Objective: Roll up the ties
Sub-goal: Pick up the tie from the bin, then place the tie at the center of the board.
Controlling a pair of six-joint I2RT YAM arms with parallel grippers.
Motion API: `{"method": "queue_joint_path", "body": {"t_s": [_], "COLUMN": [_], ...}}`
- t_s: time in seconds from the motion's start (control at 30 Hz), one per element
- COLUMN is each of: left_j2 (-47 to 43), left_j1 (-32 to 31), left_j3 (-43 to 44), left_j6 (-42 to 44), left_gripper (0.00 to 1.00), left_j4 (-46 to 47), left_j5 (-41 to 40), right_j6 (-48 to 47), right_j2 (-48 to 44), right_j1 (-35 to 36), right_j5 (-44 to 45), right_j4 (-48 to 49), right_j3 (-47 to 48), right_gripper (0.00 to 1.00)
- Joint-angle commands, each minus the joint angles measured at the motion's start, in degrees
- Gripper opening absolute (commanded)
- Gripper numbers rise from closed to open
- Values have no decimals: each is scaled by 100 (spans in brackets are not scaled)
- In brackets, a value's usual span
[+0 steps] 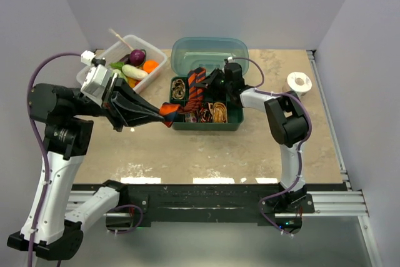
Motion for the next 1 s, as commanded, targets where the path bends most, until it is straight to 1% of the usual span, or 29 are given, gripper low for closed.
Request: {"method": "queue_joint_path", "body": {"t_s": [0.0, 0.07, 0.2, 0.27, 0.37, 0.43, 0.47, 0.5, 0.6, 0.7, 0.73, 0.83, 0.9, 0.97], "left_j2": [-18, 26, 158, 220, 343, 457, 501, 588, 843, 1211, 1317, 1678, 1923, 2047], "left_j1": [-18, -18, -18, -18, -18, -27, -27, -44, -219, -685, -947, -1308, -1424, -1556], "left_j3": [25, 25, -54, -177, -396, -607, -669, -748, -942, -907, -846, -802, -775, -757], "left_j6": [-332, -315, -218, -192, -358, -560, -831, -981, -1308, -1150, -1106, -992, -939, -834], "left_gripper": [0, 0, 0, 0, 0, 0, 0, 0, 0, 0, 0, 0, 0, 0], "left_j4": [421, 448, 448, 474, 799, 1281, 1500, 1964, 2555, 2566, 2566, 2645, 2698, 2672], "left_j5": [119, 111, 32, -21, -12, -56, -74, -109, -258, -390, -425, -531, -531, -452], "right_j6": [-202, -272, -317, -299, -211, -229, -263, -368, -518, -763, -834, -1072, -1265, -1467], "right_j2": [-433, -574, -1022, -1329, -1743, -1954, -2155, -2261, -2788, -3447, -3623, -4405, -4966, -5319], "right_j1": [-62, -132, -387, -598, -932, -1168, -1257, -1336, -1757, -2126, -2224, -2689, -3040, -3278], "right_j5": [-111, -164, -252, -348, -489, -542, -620, -647, -647, -647, -612, -463, -419, -393], "right_j4": [310, 433, 749, 1021, 1312, 1365, 1339, 1295, 1102, 786, 489, 31, -233, -725], "right_j3": [205, 170, -128, -436, -875, -1095, -1157, -1218, -1709, -2070, -2159, -2554, -2817, -2950], "right_gripper": [10, 6, 5, 5, 5, 5, 5, 5, 5, 5, 5, 5, 4, 4]}}
